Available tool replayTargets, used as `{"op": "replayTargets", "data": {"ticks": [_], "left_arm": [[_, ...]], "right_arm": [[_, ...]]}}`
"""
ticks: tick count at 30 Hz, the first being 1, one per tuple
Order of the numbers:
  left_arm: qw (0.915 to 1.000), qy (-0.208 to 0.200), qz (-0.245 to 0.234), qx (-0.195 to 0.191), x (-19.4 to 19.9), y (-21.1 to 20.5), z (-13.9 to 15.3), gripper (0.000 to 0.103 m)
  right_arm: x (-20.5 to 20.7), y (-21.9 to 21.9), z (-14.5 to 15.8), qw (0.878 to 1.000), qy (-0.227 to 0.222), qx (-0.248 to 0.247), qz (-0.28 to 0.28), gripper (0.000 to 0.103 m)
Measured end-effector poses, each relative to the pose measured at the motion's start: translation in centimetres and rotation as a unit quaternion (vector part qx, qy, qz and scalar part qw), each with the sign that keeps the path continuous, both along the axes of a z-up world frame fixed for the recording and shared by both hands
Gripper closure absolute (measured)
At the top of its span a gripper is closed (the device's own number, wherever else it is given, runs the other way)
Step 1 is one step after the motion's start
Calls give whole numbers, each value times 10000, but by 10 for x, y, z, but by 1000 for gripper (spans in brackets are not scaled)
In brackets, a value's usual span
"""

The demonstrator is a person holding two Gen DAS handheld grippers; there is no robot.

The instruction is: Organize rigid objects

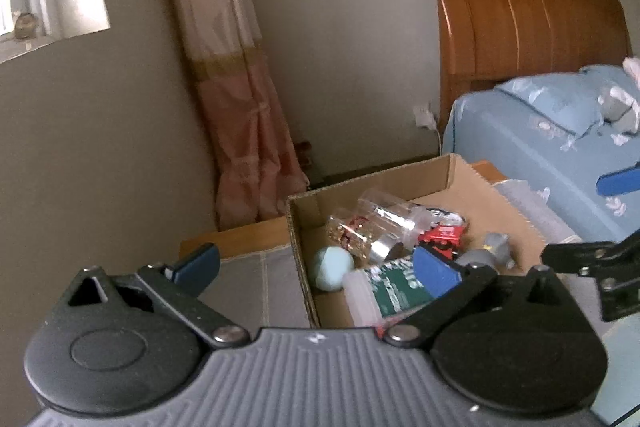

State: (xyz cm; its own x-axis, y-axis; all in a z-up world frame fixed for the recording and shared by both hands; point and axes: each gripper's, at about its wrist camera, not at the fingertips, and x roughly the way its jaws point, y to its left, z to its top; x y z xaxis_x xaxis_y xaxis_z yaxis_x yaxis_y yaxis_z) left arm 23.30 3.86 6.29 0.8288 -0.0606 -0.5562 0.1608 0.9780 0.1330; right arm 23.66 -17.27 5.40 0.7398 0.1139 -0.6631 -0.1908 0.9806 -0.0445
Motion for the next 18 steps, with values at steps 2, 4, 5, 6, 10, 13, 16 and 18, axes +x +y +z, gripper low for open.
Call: {"op": "replayTargets", "data": {"ticks": [2, 4, 5, 6, 10, 13, 16, 18], "left_arm": [[9999, 42, 52, -157, -16, 1, -3, 1], [9996, 72, 188, -220, -30, -1, -10, 1], [9995, 60, 249, -205, -39, -2, -14, 1], [9993, 66, 290, -206, -47, -4, -17, 1], [9982, 126, 424, -404, -73, -8, -33, 1], [9969, 378, 580, -385, -83, -11, -41, 1], [9951, 478, 800, -317, -97, -13, -43, 1], [9939, 545, 923, -252, -104, -13, -43, 1]], "right_arm": [[-12, 0, -6, 9999, -5, 48, -104, 0], [-24, 1, -13, 9996, -7, 75, -256, 0], [-29, 2, -17, 9993, -20, 54, -364, 0], [-35, 3, -21, 9989, -23, -18, -463, 0], [-60, 5, -36, 9966, -5, -169, -812, 0], [-78, 6, -42, 9958, 95, -117, -898, 0], [-97, 7, -43, 9947, 190, -30, -1007, 0], [-107, 8, -42, 9940, 233, 8, -1065, 0]]}}
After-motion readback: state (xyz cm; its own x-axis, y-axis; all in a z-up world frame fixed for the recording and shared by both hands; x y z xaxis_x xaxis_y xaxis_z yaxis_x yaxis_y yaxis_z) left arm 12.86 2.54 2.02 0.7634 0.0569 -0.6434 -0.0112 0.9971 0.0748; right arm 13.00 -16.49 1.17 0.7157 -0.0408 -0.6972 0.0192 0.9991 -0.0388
